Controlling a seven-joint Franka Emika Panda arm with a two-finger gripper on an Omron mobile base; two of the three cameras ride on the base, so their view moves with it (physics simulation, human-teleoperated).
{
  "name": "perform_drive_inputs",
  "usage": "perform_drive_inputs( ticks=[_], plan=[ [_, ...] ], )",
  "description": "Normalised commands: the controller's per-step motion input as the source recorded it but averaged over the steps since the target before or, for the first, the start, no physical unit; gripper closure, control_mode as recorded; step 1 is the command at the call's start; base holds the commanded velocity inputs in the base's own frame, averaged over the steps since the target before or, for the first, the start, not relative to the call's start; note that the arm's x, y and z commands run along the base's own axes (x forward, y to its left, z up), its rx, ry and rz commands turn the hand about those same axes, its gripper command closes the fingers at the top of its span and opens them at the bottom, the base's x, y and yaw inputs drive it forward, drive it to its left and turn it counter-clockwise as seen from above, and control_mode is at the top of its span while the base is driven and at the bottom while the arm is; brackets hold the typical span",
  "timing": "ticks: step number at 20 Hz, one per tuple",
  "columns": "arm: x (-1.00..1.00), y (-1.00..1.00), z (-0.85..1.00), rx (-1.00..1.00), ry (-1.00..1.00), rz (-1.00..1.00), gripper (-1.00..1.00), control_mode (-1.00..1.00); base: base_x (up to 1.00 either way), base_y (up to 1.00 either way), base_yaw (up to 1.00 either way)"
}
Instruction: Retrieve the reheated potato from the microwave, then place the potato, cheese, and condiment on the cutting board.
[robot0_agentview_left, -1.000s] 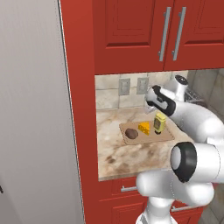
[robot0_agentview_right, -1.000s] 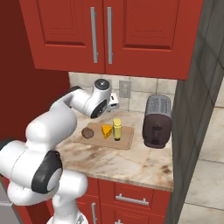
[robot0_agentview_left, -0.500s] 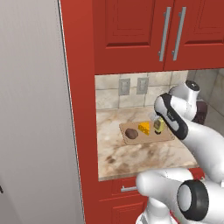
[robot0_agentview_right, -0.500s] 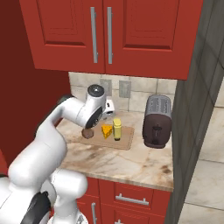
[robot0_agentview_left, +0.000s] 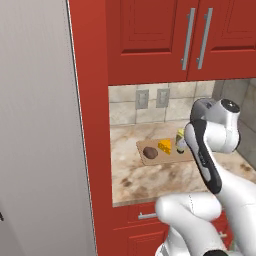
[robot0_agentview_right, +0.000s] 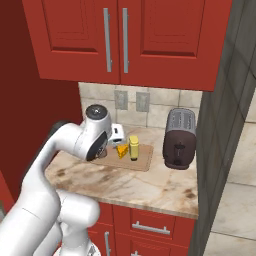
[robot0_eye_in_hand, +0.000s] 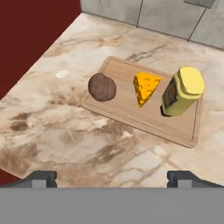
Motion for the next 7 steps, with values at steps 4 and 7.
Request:
perform_drive_inputs(
  ticks=[4,7],
  plan=[
    [-0.71,0.00,0.09,0.00,0.05,-0.09,-1.00,-1.00,0.00,0.00,0.00],
    [-0.70,0.00,0.06,0.00,0.03,-0.08,-1.00,-1.00,0.00,0.00,0.00]
  ],
)
